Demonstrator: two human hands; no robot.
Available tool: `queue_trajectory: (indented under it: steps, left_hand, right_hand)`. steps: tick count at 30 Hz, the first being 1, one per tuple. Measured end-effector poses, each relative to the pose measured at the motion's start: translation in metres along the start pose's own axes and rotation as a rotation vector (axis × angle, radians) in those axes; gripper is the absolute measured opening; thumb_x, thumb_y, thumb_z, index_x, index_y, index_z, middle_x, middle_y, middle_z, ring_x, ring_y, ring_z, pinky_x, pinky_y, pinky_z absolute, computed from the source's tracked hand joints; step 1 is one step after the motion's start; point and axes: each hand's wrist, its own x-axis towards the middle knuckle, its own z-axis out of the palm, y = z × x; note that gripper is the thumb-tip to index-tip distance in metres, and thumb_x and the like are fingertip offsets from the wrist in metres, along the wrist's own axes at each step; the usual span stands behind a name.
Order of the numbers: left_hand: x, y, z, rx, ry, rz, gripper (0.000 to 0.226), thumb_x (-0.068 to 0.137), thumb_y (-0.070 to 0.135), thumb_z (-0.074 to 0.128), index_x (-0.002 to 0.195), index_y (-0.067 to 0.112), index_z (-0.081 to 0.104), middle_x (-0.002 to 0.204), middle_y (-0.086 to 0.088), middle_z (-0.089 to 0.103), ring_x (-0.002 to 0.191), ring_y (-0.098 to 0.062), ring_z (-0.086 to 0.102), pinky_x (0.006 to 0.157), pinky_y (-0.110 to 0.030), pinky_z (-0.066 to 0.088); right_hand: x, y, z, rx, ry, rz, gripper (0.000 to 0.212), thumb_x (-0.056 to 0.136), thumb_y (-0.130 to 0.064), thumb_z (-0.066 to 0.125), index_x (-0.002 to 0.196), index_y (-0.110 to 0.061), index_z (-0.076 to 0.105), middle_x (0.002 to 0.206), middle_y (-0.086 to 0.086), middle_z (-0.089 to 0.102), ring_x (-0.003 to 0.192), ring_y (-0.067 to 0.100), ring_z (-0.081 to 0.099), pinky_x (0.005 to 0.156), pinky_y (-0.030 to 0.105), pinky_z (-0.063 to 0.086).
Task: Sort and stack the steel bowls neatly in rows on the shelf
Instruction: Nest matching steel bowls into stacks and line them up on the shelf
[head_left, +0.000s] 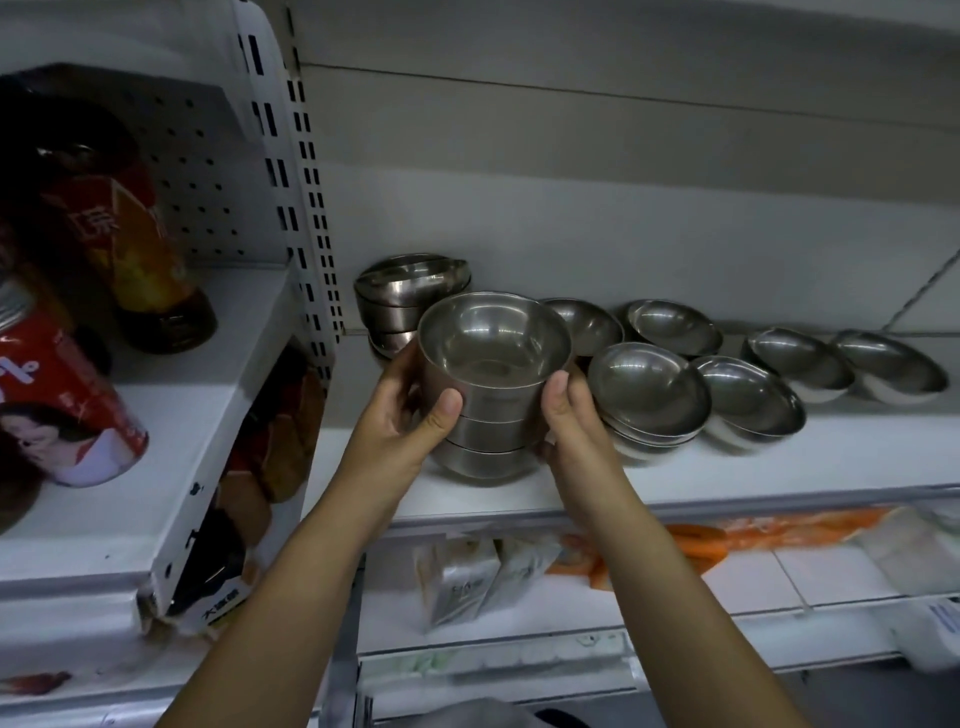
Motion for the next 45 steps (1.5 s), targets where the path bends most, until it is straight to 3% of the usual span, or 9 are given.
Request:
queue_trajectory:
  steps: [6,14,18,21,28,30,33,39,45]
  left_hand:
    - [-0.007,0.002,0.001,-0.02,0.051,0.006,0.096,0.062,0.061,0.09,0.146,0.032,0.052,0.142,0.003,0.063,0.135,-0.019,0.057,0.115,-0.056,0.041]
    - [-0.019,0.021,0.02,0.048,0.1,0.043,0.1,0.059,0.069,0.086,0.143,0.024,0.056,0.134,0.008,0.068,0.129,-0.014,0.062,0.11,-0.055,0.047]
    - [-0.025,0.03,0.04,0.062,0.095,0.048,0.105,0.054,0.073,0.086,0.143,0.025,0.056,0.134,0.01,0.068,0.128,-0.014,0.063,0.108,-0.055,0.049]
    - [-0.032,0.036,0.066,0.089,0.067,0.037,0.109,0.052,0.075,0.086,0.145,0.027,0.055,0.135,0.011,0.067,0.127,-0.011,0.063,0.106,-0.052,0.05]
    - [-0.05,0.045,0.158,0.154,-0.041,0.055,0.083,0.059,0.062,0.087,0.132,0.033,0.063,0.13,0.015,0.07,0.117,-0.003,0.067,0.092,-0.028,0.058]
    - [-0.056,0.044,0.189,0.154,-0.064,0.046,0.074,0.065,0.05,0.081,0.133,0.03,0.063,0.128,0.013,0.071,0.117,-0.005,0.067,0.095,-0.031,0.057]
    - [-0.066,0.036,0.242,0.15,-0.094,0.028,0.065,0.068,0.048,0.082,0.129,0.032,0.064,0.123,0.014,0.073,0.113,-0.005,0.069,0.09,-0.029,0.059]
    - [-0.085,0.009,0.352,0.04,-0.203,-0.038,0.064,0.067,0.036,0.076,0.129,0.024,0.066,0.118,0.011,0.075,0.096,-0.001,0.073,0.068,-0.018,0.057]
    - [-0.096,-0.016,0.45,0.112,-0.357,-0.189,0.076,0.064,0.062,0.086,0.133,0.038,0.065,0.127,0.014,0.071,0.102,-0.005,0.073,0.078,-0.037,0.061]
  right_hand:
    - [-0.011,-0.011,0.001,-0.028,0.021,-0.023,0.058,0.095,-0.056,0.053,0.147,-0.029,0.047,0.14,-0.012,0.061,0.131,0.005,0.055,0.113,0.046,0.044]
    - [-0.027,-0.029,-0.025,-0.027,0.005,-0.051,0.054,0.088,-0.046,0.06,0.139,-0.03,0.054,0.131,-0.01,0.067,0.125,0.006,0.061,0.108,0.038,0.049]
    - [-0.038,-0.038,-0.046,-0.028,0.018,-0.045,0.079,0.078,-0.061,0.066,0.148,-0.03,0.047,0.136,-0.012,0.065,0.127,0.003,0.058,0.109,0.035,0.048]
    - [-0.054,-0.048,-0.069,0.003,0.046,-0.05,0.072,0.083,-0.053,0.063,0.148,-0.027,0.048,0.132,-0.012,0.067,0.123,0.001,0.06,0.109,0.033,0.047]
    - [-0.107,-0.067,-0.153,0.033,0.153,-0.037,0.07,0.08,-0.062,0.062,0.14,-0.027,0.056,0.125,-0.012,0.071,0.119,0.006,0.065,0.102,0.041,0.054]
    - [-0.124,-0.071,-0.18,0.041,0.171,-0.019,0.068,0.083,-0.062,0.06,0.139,-0.025,0.057,0.126,-0.008,0.071,0.119,0.01,0.066,0.101,0.044,0.054]
    - [-0.15,-0.073,-0.225,0.046,0.224,-0.016,0.064,0.085,-0.061,0.058,0.134,-0.021,0.06,0.109,-0.014,0.075,0.1,0.002,0.07,0.087,0.031,0.058]
    - [-0.208,-0.079,-0.313,0.057,0.367,0.028,0.056,0.082,-0.057,0.053,0.128,-0.028,0.065,0.113,-0.011,0.075,0.106,0.004,0.07,0.073,0.023,0.059]
    - [-0.268,-0.086,-0.392,0.027,0.577,0.088,0.05,0.085,-0.059,0.049,0.124,-0.034,0.067,0.113,-0.018,0.075,0.105,-0.001,0.069,0.076,0.022,0.06]
